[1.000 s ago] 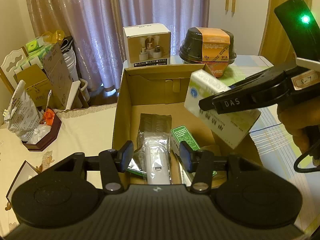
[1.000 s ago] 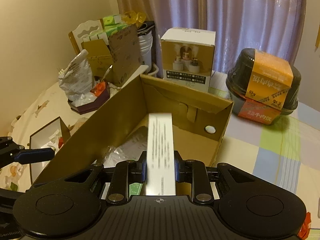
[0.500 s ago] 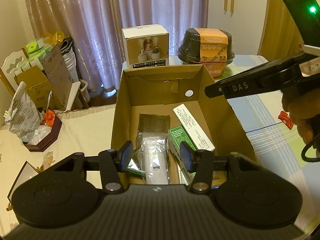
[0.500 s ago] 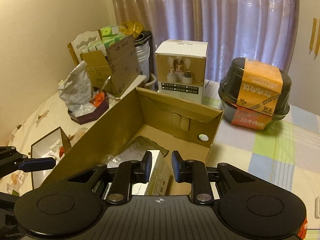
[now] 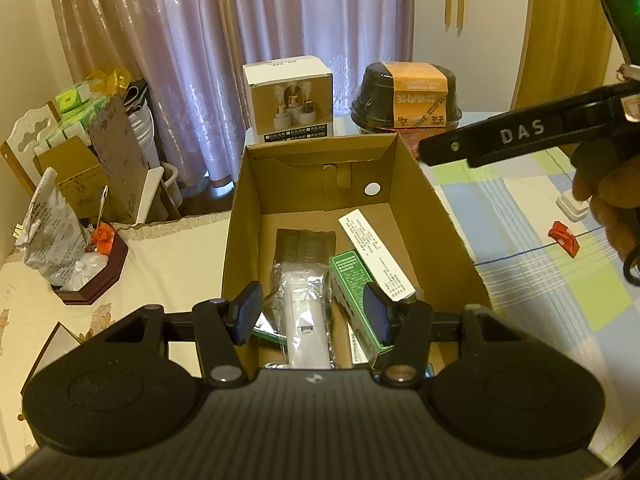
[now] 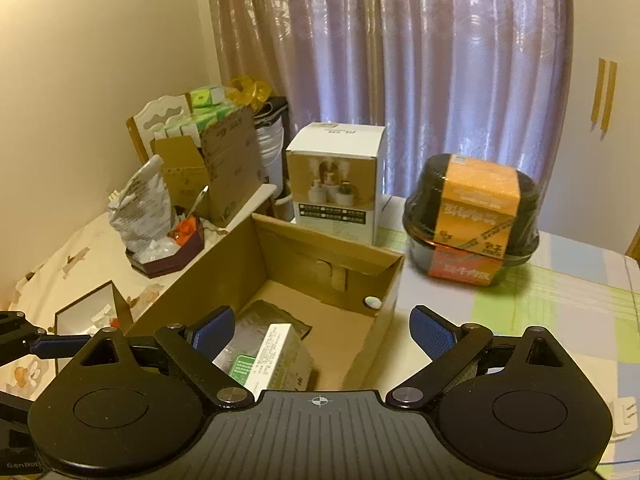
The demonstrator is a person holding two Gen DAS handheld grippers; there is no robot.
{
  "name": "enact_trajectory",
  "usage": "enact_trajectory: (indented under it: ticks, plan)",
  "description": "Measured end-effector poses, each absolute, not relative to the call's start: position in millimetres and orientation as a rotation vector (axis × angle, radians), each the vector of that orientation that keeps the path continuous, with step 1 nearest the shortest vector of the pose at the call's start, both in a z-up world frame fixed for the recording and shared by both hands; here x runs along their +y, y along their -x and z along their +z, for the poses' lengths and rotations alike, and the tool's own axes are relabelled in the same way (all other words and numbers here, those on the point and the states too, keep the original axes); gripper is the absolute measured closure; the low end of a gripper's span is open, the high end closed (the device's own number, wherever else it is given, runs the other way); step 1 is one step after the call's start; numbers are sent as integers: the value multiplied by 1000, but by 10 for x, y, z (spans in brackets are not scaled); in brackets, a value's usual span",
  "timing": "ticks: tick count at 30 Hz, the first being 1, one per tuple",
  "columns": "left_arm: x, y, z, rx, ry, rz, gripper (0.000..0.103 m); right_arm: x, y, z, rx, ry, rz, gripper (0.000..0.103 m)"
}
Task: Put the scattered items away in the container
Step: 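Lower the white box into the cardboard box and open the right tool, then move both tools back toward the red packet and white plug on the table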
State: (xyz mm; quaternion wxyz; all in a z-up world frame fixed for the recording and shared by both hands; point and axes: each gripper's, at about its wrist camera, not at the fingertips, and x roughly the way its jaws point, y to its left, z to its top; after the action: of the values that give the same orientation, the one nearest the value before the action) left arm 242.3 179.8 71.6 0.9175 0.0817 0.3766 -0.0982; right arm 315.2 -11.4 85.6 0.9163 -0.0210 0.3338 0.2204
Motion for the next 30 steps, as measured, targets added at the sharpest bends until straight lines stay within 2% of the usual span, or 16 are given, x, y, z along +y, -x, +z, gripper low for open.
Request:
enact_trajectory:
  ticks: [2, 3, 10, 14, 21, 24, 30]
  plan:
    - [1776, -2384, 757, 770, -170, -201, 50, -176, -3107, 903, 684, 40, 453, 4]
    - [1763, -2360, 778, 767, -172, -200, 46, -205, -3076, 926, 682, 41, 451, 4]
    - [1645, -2179, 902, 751, -180, -201, 42, -449, -2824, 1045, 672, 43, 455, 4]
    - [1560, -2061, 955, 736, -187, -200, 24, -624, -2628, 1067, 682, 39, 462, 4]
    - [1360, -1836, 1049, 708, -165, -228, 4, -1074, -2176, 988, 684, 31, 419, 4]
    - [1243, -1742, 1074, 702, -175, -240, 2, -1345, -1993, 929, 693, -1, 379, 0]
    - [1012, -1524, 1103, 685, -144, -252, 1, -1817, -1642, 888, 702, -48, 324, 0]
